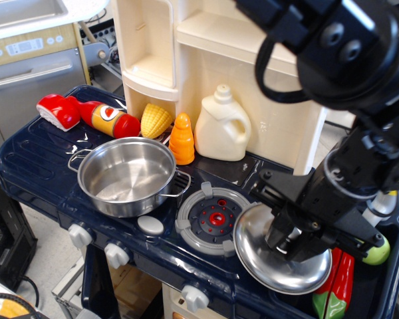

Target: Put lid on pot or pan

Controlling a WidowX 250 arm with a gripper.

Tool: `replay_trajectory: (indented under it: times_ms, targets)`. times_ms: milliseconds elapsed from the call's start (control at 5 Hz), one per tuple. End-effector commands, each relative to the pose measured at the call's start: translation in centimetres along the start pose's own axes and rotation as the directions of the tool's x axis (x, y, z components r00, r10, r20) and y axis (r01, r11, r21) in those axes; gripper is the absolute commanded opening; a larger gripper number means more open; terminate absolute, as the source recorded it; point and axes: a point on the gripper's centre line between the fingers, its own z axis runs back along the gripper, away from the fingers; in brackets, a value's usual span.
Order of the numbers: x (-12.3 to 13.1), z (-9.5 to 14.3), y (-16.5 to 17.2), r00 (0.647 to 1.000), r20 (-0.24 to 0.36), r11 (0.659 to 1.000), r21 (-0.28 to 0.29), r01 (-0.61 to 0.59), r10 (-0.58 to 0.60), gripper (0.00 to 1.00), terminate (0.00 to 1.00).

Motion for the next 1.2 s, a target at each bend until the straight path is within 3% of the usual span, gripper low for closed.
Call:
replay_trajectory:
  times_ms: [0,200,400,800,1000]
  targets:
    - [0.8,5.7,4.8,0.995,0.076,0.996,0.060,-0.072,0.067,0.00,0.00]
    - [1.7,5.3,9.9,0.995,0.076,0.996,0.066,-0.068,0.063,0.00,0.00]
    - [2.4,3.5,14.0,0.996,0.062,0.998,0.011,-0.060,0.060,0.00,0.00]
    - [2.1,-0.9,17.6,0.997,0.032,0.994,-0.093,-0.060,0.063,0.00,0.00]
    - [1.8,-2.1,18.4,0.999,0.026,0.995,-0.092,-0.045,0.047,0.00,0.00]
